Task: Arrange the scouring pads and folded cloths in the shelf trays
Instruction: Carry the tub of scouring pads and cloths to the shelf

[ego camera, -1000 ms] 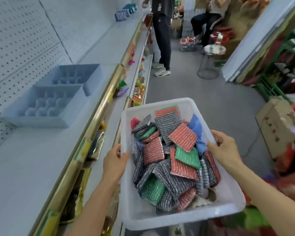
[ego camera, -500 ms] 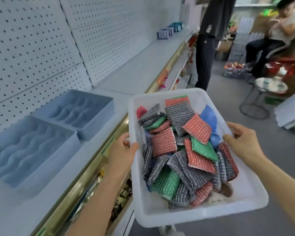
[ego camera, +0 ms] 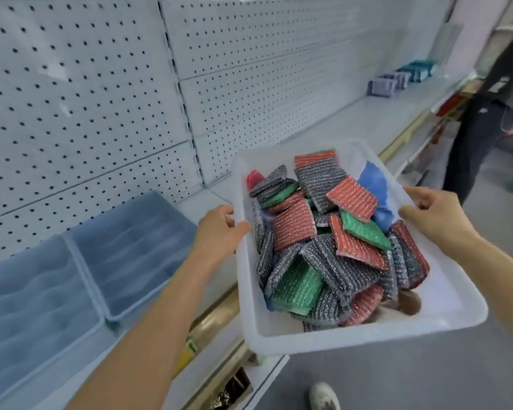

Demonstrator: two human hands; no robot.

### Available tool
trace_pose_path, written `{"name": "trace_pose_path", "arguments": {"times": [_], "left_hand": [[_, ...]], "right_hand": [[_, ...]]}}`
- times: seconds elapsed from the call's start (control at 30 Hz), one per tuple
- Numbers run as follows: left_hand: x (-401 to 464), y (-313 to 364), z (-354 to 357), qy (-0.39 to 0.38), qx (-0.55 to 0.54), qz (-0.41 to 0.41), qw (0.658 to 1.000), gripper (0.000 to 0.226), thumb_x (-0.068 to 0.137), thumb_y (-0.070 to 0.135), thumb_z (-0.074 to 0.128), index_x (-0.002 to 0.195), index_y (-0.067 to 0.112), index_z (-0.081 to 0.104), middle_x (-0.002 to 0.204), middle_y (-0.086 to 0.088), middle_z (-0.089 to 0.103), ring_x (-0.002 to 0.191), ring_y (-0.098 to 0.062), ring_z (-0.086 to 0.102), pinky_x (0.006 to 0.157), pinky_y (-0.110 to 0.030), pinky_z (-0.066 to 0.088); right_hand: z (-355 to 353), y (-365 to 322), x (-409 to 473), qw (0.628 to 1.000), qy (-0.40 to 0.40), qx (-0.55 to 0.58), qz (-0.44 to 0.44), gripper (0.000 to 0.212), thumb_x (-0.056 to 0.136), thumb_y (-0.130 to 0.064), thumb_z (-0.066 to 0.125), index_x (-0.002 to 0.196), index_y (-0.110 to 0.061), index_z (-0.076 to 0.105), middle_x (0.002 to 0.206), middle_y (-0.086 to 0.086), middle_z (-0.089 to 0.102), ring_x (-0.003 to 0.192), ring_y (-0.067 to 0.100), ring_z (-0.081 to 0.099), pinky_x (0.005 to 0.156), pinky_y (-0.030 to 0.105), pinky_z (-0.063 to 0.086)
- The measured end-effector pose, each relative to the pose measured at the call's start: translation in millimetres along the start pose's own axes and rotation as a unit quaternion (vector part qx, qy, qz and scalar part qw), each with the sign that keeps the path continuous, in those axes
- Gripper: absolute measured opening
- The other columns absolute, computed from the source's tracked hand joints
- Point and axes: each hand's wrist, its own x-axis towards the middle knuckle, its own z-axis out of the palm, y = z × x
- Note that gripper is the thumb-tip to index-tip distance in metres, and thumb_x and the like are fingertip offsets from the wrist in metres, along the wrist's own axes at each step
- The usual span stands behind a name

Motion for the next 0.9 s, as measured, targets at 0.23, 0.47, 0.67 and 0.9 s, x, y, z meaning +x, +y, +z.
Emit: {"name": "trace_pose_path", "arguments": {"times": [0.23, 0.47, 0.67, 0.9], "left_hand": [[63.4, 1.8, 4.8, 0.088, 0.043, -0.132, 0.986, 0.047, 0.08, 0.038, 0.068, 0.123, 0.02, 0.059, 0.103, 0.0, 0.068, 0.086, -0.022, 0.069, 0.085, -0.042, 0.057], [93.5, -0.7, 2.4, 0.164, 0.089, -0.192, 0.963, 0.036, 0.086, 0.037, 0.064, 0.117, 0.018, 0.063, 0.087, 0.002, 0.069, 0.07, -0.018, 0.067, 0.082, -0.04, 0.056], [104.5, -1.9, -1.2, 0.185, 0.082, -0.207, 0.957, 0.052, 0.089, 0.034, 0.068, 0.13, 0.009, 0.051, 0.081, 0.005, 0.06, 0.057, -0.013, 0.065, 0.067, -0.03, 0.055], [112.6, -5.2, 13.4, 0.2, 0.087, -0.195, 0.956, 0.049, 0.084, 0.038, 0.068, 0.125, 0.014, 0.057, 0.079, -0.001, 0.067, 0.066, -0.018, 0.07, 0.079, -0.039, 0.056]], "right_hand": [[72.2, -21.5, 146.7, 0.988, -0.125, -0.024, -0.088, 0.044, 0.083, -0.006, 0.066, 0.126, -0.008, 0.061, 0.071, 0.01, 0.054, 0.053, 0.015, 0.04, 0.053, 0.023, 0.032], [149.1, -54.3, 235.4, 0.958, -0.242, -0.028, -0.149, 0.042, 0.083, -0.006, 0.067, 0.124, -0.006, 0.061, 0.086, 0.018, 0.063, 0.069, 0.024, 0.055, 0.061, 0.03, 0.041], [190.7, -75.0, 266.3, 0.94, -0.276, -0.049, -0.196, 0.039, 0.083, -0.002, 0.064, 0.122, -0.003, 0.063, 0.087, 0.016, 0.061, 0.075, 0.025, 0.054, 0.07, 0.029, 0.037], [189.2, -81.0, 276.9, 0.936, -0.287, -0.061, -0.194, 0.037, 0.082, 0.0, 0.064, 0.119, 0.0, 0.064, 0.086, 0.022, 0.065, 0.072, 0.028, 0.055, 0.066, 0.031, 0.038]]}}
